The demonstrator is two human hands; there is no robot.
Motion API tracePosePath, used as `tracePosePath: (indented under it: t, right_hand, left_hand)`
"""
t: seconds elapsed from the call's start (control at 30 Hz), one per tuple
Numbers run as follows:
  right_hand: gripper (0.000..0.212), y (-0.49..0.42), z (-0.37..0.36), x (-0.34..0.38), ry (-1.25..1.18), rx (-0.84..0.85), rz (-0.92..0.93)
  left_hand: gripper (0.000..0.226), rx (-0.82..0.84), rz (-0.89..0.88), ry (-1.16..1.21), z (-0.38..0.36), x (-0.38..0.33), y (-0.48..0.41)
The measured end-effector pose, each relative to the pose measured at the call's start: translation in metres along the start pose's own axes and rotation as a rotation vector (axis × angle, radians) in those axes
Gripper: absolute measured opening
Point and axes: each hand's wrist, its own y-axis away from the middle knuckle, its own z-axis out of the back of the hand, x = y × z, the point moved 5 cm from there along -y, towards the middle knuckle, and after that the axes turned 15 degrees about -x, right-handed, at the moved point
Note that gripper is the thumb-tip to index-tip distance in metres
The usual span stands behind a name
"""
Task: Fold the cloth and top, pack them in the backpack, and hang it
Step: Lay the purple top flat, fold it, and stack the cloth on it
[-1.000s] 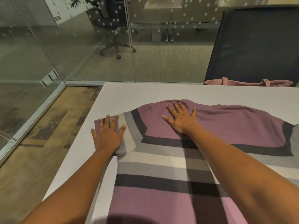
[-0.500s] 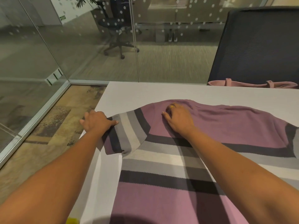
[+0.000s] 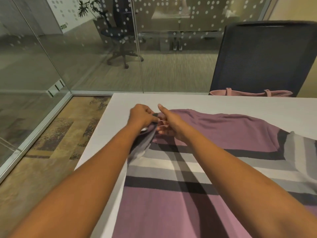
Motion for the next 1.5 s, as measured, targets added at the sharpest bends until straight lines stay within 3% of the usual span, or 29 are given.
tracePosePath:
  t: [0.17,0.27,0.37,0.47,0.7,0.8,0.93,1.13,1.2,1.27,1.4,1.5]
  right_hand:
    - [0.026,-0.003,0.032,-0.001,0.066,-0.065,-0.087]
    - [0.021,-0.013,0.062,-0.008,0.251,-0.215,-0.078]
    - [0.008,-0.025,0.089,-0.012,0.31,-0.308,-0.041]
    - [0.023,-0.04,0.107,-0.015,0.431,-0.361,0.053]
    - [0.018,-0.045,0.134,-0.019,0.458,-0.461,0.129]
    - [0.019,-0.041,0.142,-0.012,0.376,-0.506,0.171]
    - [0.008,-0.039,0.149,-0.012,0.364,-0.554,0.199]
    - [0.049,-0.037,0.156,-0.035,0.585,-0.346,-0.067]
    - [0.036,-0.038,0.158,-0.03,0.528,-0.334,-0.024]
    - [0.029,-0.039,0.165,-0.022,0.431,-0.441,0.093]
    - [0.03,-0.033,0.174,-0.024,0.404,-0.577,0.187]
    - [0.038,-0.015,0.173,-0.032,0.475,-0.615,0.262]
  left_hand:
    - [0.024,0.172,0.025,0.203,-0.04,-0.015,0.054]
    - [0.029,0.072,-0.044,0.217,-0.045,-0.003,0.07]
    - [0.066,0.022,-0.226,-0.155,-0.046,0.022,0.074]
    - [0.084,0.17,-0.249,-0.345,-0.055,0.045,0.078]
    - [0.079,0.205,-0.559,-0.386,-0.07,0.032,0.116]
    - [0.052,0.212,-0.61,-0.374,-0.08,0.027,0.13]
    - [0.029,0.184,-0.574,-0.308,-0.09,0.022,0.133]
    - [0.027,0.125,-0.536,-0.221,-0.096,0.018,0.131]
    - [0.025,0.073,-0.537,-0.156,-0.093,0.013,0.13]
    - [0.024,0.078,-0.526,-0.129,-0.094,0.011,0.132]
    - [0.033,0.192,-0.51,-0.171,-0.103,0.02,0.143]
    - [0.043,0.18,-0.475,-0.179,-0.097,0.027,0.148]
